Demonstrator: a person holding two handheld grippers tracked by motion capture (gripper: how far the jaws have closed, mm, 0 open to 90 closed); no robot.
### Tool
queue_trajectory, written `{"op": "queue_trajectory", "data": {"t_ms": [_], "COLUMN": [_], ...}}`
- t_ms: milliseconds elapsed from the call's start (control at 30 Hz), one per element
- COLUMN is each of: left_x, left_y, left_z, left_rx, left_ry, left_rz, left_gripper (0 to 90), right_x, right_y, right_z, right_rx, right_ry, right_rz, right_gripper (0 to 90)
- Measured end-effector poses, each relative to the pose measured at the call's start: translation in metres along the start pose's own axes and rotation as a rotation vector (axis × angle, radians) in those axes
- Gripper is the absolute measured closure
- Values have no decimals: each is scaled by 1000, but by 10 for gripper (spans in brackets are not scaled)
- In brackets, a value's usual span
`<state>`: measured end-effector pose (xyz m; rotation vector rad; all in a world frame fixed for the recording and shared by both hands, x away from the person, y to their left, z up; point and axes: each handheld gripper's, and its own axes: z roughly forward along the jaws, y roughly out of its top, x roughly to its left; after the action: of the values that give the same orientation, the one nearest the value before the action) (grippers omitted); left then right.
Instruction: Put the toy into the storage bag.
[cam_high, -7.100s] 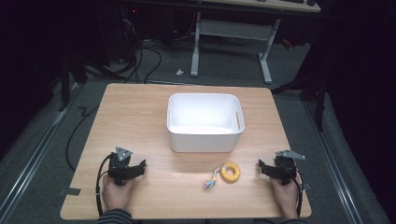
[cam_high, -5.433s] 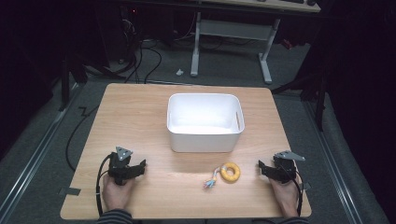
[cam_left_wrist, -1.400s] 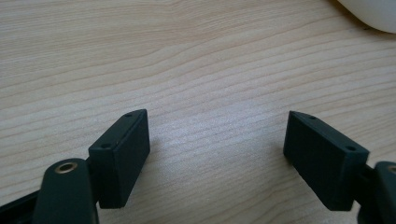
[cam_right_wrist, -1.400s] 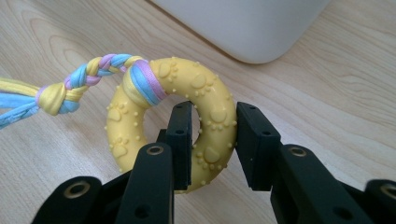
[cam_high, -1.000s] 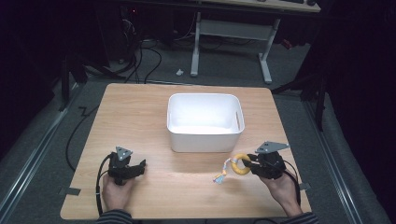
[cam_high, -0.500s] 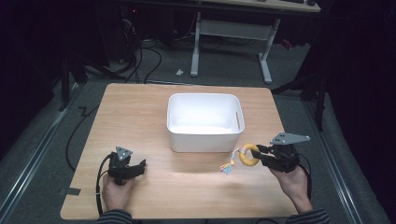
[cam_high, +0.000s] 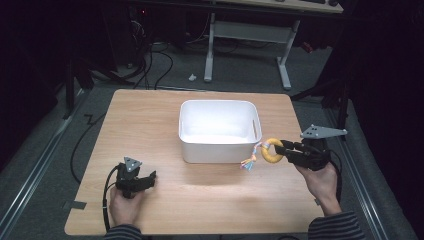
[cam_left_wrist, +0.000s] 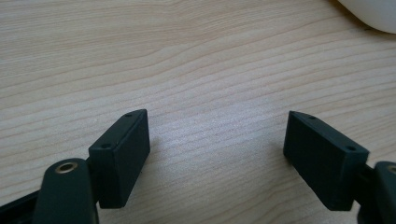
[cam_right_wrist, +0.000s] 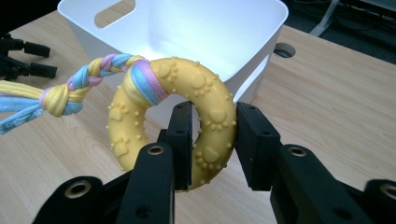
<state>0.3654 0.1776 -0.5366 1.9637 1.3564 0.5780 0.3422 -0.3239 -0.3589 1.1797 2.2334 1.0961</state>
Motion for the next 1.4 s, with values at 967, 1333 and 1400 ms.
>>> {"op": "queue_trajectory", "data": {"t_ms": [967,1333,1400], "left_x": [0,0,0], "left_y": [0,0,0], "left_z": [0,0,0], "left_rx": [0,-1,-1], "left_ry": [-1,-2,-2], "left_rz": [-1,-2,-2], "left_gripper": [230,230,230], "right_x": [10,10,10], "right_y": [72,93,96], "right_z": [51,75,81], "right_rx": [40,72,81], "right_ry": [5,-11,-17], "right_rz": [-54,-45,-47], "right_gripper": [690,690,690]}}
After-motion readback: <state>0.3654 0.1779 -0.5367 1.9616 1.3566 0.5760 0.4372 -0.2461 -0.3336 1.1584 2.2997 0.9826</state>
